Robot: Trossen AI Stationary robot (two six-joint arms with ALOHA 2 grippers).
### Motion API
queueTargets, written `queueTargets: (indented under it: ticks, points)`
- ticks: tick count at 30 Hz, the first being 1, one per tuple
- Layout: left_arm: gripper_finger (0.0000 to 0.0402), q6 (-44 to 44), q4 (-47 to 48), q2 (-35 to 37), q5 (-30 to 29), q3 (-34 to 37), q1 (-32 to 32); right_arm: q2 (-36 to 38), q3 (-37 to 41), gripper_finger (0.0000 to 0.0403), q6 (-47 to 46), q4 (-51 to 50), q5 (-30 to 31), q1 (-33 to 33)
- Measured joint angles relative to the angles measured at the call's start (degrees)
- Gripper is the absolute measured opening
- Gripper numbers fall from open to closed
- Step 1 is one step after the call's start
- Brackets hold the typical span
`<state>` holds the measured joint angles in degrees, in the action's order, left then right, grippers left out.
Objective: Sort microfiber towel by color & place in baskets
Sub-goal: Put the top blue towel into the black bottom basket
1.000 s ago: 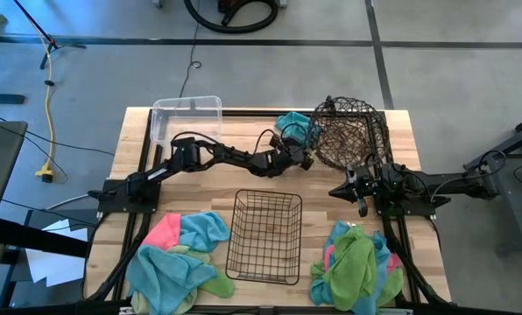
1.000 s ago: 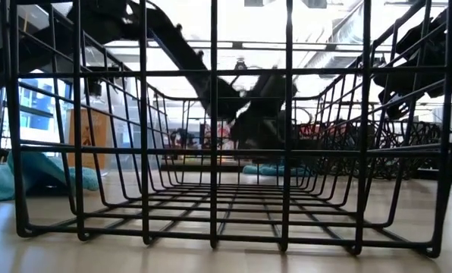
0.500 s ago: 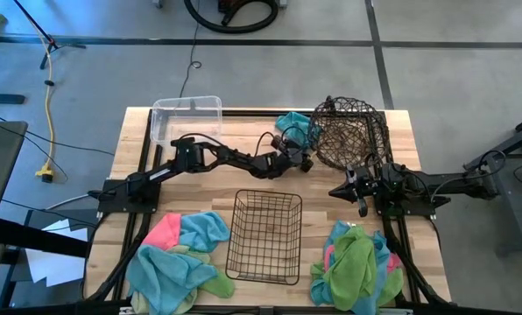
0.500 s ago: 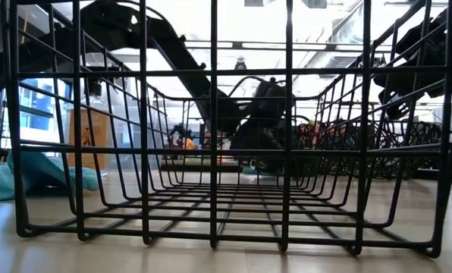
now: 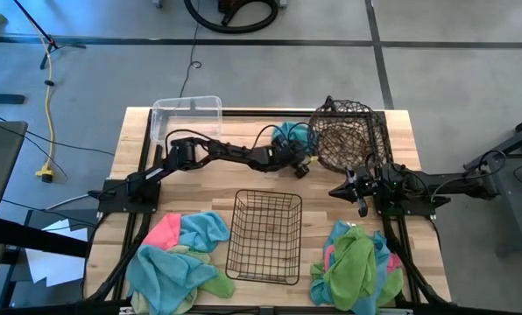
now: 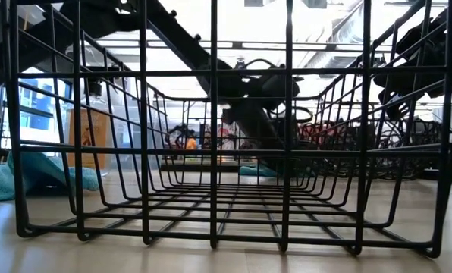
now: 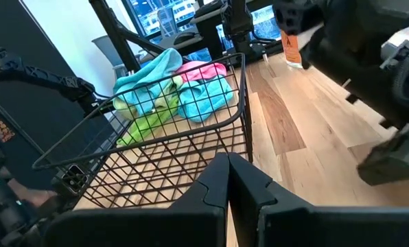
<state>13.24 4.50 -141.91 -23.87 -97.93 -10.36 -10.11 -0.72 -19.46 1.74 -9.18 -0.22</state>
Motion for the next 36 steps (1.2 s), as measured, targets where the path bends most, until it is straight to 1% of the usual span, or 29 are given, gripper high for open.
queueTargets:
  ticks: [4, 9, 14, 17, 22, 24, 27, 30, 36]
  points:
    - [0.0034, -2.50, 7.73, 2.68, 0.70, 0.24, 0.62, -0.02, -0.02, 0.0001, 0.00, -0.01, 0.06, -0.01]
    - [0.0030, -5.40, 17.91, 6.69, 2.07, 0.51, 0.92, -0.02, 0.01, 0.0001, 0.00, 0.00, 0.04, 0.02]
    - [0.0029, -4.89, 29.48, 10.06, 8.30, 0.66, 0.88, -0.02, -0.02, 0.0001, 0.00, 0.00, 0.04, 0.02]
    - [0.0029, -4.53, 34.20, 11.11, 10.45, 0.66, 1.27, -0.02, 0.01, 0.0001, -0.02, 0.00, 0.04, 0.00]
    - [0.0029, -5.89, 40.33, 12.52, 10.73, 0.68, 1.91, -0.04, -0.01, 0.0001, 0.00, -0.02, 0.02, 0.02]
    - [0.0029, -5.95, 44.43, 12.96, 11.06, 0.78, 1.87, -0.07, 0.00, 0.0001, -0.02, 0.00, 0.04, 0.00]
    - [0.0029, -6.52, 47.33, 14.14, 12.10, 1.34, 1.80, -0.09, 0.00, 0.0001, 0.00, -0.01, 0.06, 0.02]
    - [0.0029, -7.90, 46.38, 16.77, 12.42, 4.29, 1.69, -0.06, 0.00, 0.0001, 0.00, -0.02, 0.06, 0.02]
    - [0.0029, -7.40, 41.42, 25.58, 12.22, 15.26, 1.22, -0.04, -0.01, 0.0001, 0.00, -0.02, 0.02, 0.00]
